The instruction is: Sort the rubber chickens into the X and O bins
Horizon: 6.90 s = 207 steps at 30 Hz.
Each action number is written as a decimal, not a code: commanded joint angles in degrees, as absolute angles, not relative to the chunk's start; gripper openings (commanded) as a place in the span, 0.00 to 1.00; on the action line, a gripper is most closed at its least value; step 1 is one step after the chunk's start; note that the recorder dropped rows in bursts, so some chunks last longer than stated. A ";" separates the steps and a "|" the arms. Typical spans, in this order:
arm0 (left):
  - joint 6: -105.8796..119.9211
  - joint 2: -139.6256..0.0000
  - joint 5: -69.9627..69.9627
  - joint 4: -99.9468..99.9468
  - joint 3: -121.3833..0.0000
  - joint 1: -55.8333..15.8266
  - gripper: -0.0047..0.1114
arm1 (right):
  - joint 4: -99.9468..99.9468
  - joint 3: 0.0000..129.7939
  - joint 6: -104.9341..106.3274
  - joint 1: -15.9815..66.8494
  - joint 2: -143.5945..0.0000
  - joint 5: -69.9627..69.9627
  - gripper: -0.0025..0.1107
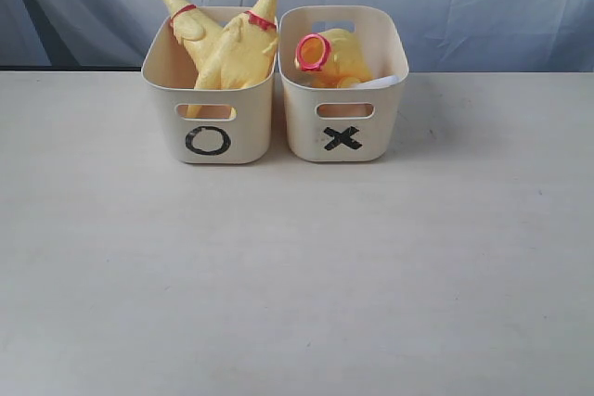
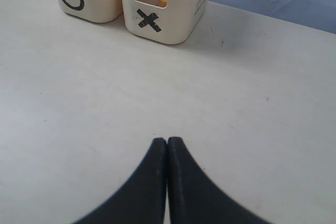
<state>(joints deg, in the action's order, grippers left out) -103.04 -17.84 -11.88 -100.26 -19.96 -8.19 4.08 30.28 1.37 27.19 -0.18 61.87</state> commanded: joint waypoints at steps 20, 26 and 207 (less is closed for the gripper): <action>-102.99 -15.39 -7.76 -99.95 -12.51 -8.10 0.04 | 3.67 30.06 1.44 14.70 0.00 61.72 0.02; -102.99 -15.39 -7.76 -99.95 -12.51 -8.10 0.04 | 3.67 30.06 1.44 5.43 0.00 61.72 0.02; -8.22 0.00 12.73 -13.94 0.00 4.47 0.04 | -3.32 0.00 1.44 1.86 0.00 1.22 0.02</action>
<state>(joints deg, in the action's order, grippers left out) -25.57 -0.27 13.18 -12.63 -0.22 4.44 -3.33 0.39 1.37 2.14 -0.23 1.38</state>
